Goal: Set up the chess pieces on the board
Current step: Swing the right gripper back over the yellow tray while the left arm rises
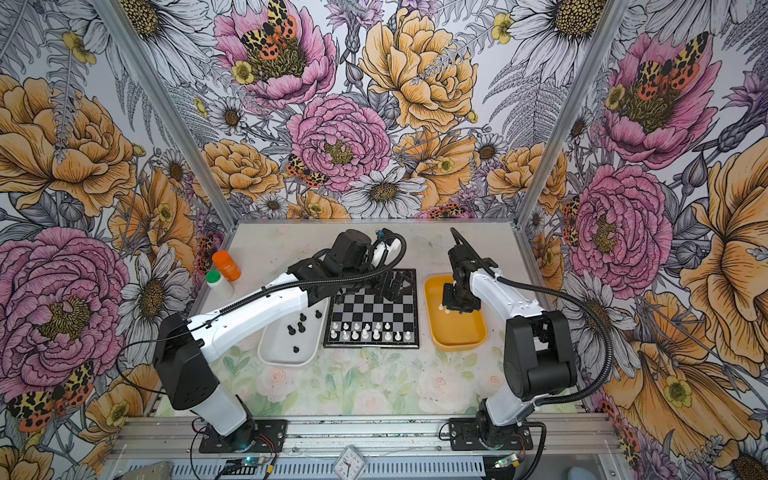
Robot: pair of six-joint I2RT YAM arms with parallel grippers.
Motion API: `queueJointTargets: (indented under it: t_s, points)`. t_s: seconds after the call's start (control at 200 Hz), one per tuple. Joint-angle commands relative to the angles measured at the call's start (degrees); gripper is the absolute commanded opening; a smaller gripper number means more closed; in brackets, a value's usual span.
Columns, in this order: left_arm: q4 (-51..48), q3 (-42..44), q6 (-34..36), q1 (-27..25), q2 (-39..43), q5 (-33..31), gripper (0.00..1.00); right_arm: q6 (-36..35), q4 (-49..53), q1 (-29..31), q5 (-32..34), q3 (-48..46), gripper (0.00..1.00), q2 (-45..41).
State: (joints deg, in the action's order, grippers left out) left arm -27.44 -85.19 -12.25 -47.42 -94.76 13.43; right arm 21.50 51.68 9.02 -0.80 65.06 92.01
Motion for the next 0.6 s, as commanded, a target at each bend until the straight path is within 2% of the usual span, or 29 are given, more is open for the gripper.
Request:
queueJointTargets:
  t_s: [0.0,0.595]
  points:
    - [0.8,0.4,-1.7,-0.5,1.6,-1.6,0.99,-0.7,-3.4,-0.4,-2.2,-0.8,0.29,2.0]
    - [-0.4,0.9,-0.8,0.6,2.5,-2.6,0.99,-1.0,-6.0,-0.6,-2.1,0.7,0.28,7.4]
